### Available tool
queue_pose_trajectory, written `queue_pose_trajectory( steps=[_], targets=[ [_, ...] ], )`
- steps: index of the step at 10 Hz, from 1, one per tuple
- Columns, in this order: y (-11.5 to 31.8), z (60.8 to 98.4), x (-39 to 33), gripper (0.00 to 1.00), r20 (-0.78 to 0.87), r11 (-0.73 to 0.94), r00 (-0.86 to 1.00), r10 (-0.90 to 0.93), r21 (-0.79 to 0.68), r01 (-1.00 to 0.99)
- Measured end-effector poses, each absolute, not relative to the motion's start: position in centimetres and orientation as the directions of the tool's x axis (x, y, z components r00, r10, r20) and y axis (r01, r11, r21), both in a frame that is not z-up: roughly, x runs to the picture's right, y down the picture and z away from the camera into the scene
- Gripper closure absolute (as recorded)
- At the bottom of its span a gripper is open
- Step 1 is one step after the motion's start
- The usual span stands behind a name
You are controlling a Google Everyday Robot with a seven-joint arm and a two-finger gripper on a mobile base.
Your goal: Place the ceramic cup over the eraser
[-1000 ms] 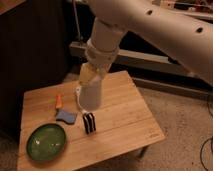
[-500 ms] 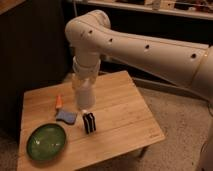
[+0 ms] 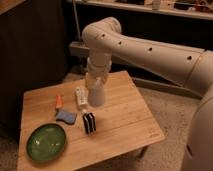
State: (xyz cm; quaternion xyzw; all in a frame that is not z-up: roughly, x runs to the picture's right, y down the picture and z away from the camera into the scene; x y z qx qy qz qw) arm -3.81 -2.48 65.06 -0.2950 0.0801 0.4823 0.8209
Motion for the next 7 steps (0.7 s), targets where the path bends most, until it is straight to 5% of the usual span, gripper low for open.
queue_pose_trajectory(
  steps=[7],
  targets=[
    [-0.6, 61.8, -3.2, 1.0, -0.454, 0.299, 0.494, 0.742, -0.435, -0.849]
  ],
)
